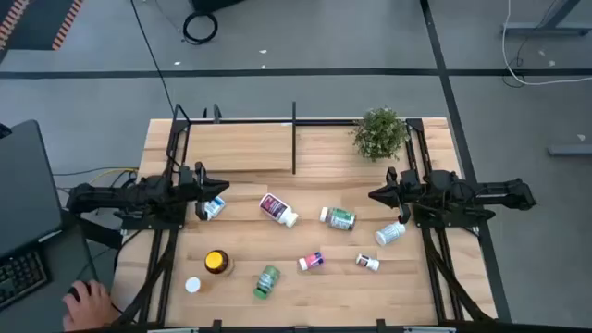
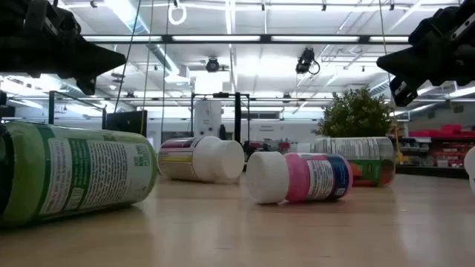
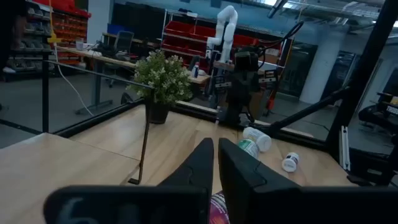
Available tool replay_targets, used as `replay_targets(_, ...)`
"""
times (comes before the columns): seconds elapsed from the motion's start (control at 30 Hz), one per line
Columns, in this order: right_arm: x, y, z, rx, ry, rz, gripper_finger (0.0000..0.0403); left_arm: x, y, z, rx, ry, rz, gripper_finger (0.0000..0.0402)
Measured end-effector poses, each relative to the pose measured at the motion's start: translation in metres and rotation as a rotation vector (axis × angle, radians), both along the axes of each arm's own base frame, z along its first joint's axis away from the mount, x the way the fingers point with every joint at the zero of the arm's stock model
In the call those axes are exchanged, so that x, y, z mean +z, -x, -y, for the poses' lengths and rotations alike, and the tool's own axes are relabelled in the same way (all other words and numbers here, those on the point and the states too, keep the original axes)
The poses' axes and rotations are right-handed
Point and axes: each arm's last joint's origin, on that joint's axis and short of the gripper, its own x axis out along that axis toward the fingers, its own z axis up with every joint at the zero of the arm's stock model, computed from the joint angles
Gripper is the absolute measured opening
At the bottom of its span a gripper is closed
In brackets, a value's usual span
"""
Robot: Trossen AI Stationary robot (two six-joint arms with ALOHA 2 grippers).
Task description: Pick and place medicine bottles onto shelf by color
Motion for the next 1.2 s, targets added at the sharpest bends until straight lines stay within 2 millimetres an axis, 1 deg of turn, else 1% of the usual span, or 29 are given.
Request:
replay_targets(0.17, 0.0000, 0.0000, 0.0000, 0.000, 0.000, 0.000, 0.0023, 0.0000, 0.0000, 0.0000, 0.000, -0.001, 0.000, 0.0039)
replay_targets(0.5, 0.0000, 0.0000, 0.0000, 0.000, 0.000, 0.000, 0.0023, 0.0000, 0.0000, 0.0000, 0.000, 0.000, 0.000, 0.0028)
replay_targets(0.77, 0.0000, 0.0000, 0.0000, 0.000, 0.000, 0.000, 0.0023, 0.0001, 0.0000, 0.0000, 0.001, -0.008, -0.001, 0.0039)
replay_targets(0.93, -0.0001, 0.0000, 0.0000, 0.000, 0.000, 0.000, 0.0023, 0.0041, 0.0006, -0.0005, 0.043, -0.236, -0.016, 0.0033)
replay_targets(1.0, 0.0000, 0.0000, 0.0000, 0.000, 0.000, 0.000, 0.0023, 0.0040, 0.0006, -0.0005, 0.051, -0.302, -0.033, 0.0030)
replay_targets(1.2, -0.0001, 0.0000, 0.0000, 0.000, 0.000, -0.001, 0.0023, 0.0041, 0.0006, -0.0006, 0.054, -0.325, -0.039, 0.0032)
